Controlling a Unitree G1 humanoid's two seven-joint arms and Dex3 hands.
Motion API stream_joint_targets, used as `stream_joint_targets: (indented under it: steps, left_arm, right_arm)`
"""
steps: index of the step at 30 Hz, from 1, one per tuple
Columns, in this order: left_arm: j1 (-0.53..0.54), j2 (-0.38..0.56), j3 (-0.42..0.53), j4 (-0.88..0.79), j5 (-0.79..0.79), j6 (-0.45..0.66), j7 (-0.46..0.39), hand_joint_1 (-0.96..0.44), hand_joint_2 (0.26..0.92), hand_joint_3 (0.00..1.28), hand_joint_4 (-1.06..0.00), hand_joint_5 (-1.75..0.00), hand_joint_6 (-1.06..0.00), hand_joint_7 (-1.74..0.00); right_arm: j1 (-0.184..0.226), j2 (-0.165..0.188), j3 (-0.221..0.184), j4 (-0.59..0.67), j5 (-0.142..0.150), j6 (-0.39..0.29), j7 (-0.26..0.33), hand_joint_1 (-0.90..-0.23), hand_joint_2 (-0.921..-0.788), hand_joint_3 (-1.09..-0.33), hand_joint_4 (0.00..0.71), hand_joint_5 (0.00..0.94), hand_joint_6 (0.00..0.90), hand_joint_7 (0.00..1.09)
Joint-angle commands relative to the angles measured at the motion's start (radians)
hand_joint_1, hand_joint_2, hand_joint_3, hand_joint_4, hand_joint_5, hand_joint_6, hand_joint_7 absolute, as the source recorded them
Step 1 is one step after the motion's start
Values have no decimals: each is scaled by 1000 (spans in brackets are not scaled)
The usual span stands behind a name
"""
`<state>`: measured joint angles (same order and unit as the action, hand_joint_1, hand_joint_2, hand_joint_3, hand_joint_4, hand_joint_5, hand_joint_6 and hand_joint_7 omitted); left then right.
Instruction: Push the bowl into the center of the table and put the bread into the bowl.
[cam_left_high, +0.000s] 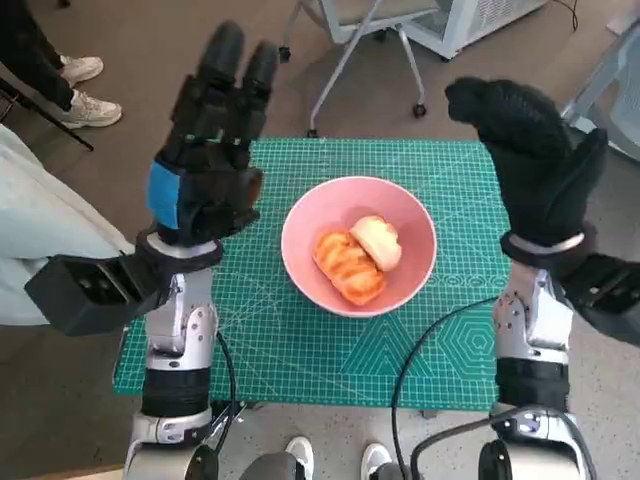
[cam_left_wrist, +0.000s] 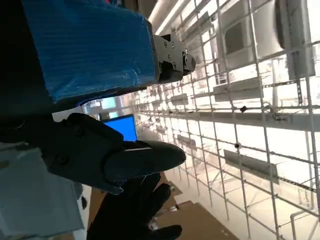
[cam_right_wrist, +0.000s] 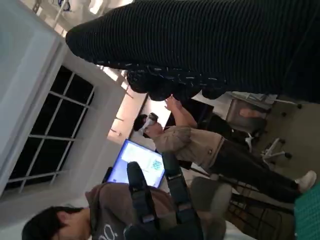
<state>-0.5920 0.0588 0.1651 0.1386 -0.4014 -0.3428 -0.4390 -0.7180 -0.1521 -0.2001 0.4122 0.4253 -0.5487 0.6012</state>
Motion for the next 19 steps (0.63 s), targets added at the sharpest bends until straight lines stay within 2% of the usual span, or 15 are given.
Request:
stream_joint_targets:
  steps: [1, 11, 19]
  left_arm:
    - [-30, 11, 5, -4, 10, -17, 15, -711, 921, 538, -49, -15, -135, -16]
    - [-32, 42, -10, -4, 41, -56, -2, -739, 921, 519, -67, -19, -164, -34]
    - [-25, 50, -22, 1, 65, -68, -2, -740, 921, 521, -66, -15, -160, -34]
  right_arm:
    - [0, 6, 11, -16, -18, 23, -26, -664, -921, -706, 185, 8, 117, 346]
    - [5, 12, 28, -41, -50, 27, -66, -663, -921, -700, 190, 7, 124, 332]
    - [10, 1, 29, -56, -57, 36, -83, -662, -921, -698, 192, 6, 130, 323]
